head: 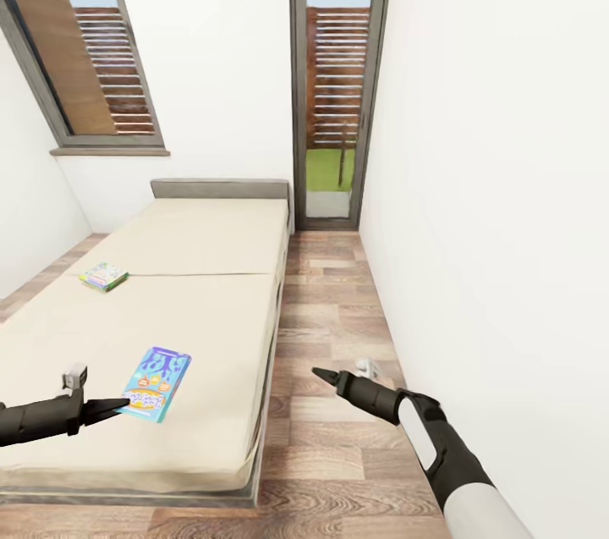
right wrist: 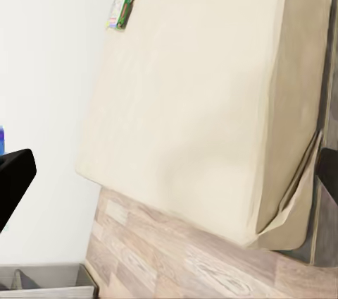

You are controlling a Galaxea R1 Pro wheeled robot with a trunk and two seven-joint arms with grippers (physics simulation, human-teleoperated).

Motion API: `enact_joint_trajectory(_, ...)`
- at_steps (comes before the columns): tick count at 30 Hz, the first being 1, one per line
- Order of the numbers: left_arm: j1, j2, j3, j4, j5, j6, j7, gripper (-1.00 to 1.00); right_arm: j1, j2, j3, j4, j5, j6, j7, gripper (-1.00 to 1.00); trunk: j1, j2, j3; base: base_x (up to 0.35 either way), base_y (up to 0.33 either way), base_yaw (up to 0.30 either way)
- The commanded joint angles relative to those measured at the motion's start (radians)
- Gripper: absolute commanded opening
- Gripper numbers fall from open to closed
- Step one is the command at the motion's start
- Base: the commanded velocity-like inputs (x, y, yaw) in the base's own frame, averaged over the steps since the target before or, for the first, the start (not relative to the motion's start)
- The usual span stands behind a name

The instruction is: Put all the toys in the child's room - the three board games (two on the bed and one on the table), the two jigsaw puzzles on the table, and the tennis ball on the table - inside the toy box on the table in the child's room.

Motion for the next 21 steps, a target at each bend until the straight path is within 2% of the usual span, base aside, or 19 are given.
enact_joint_trajectory(1,-0.001,0.004,0.0,0.001,0.0,0.011,-0.004,-1.0,0.002,0.001,-0.004,-0.013,-0.004,0.008,0.003,1.0,-0.004,0.007,0.003,0.0,0.0,0.243)
enact_joint_trajectory(11,-0.001,0.023,0.001,0.001,0.002,0.011,-0.004,-1.0,0.007,0.002,-0.002,-0.045,-0.004,0.009,-0.001,1.0,-0.042,0.077,0.042,0.0,0.0,0.258)
enact_joint_trajectory(21,-0.001,0.029,0.003,0.001,0.007,0.011,-0.004,-1.0,0.007,0.002,-0.002,-0.046,-0.005,0.008,-0.005,1.0,-0.081,0.147,0.082,0.0,0.0,0.262)
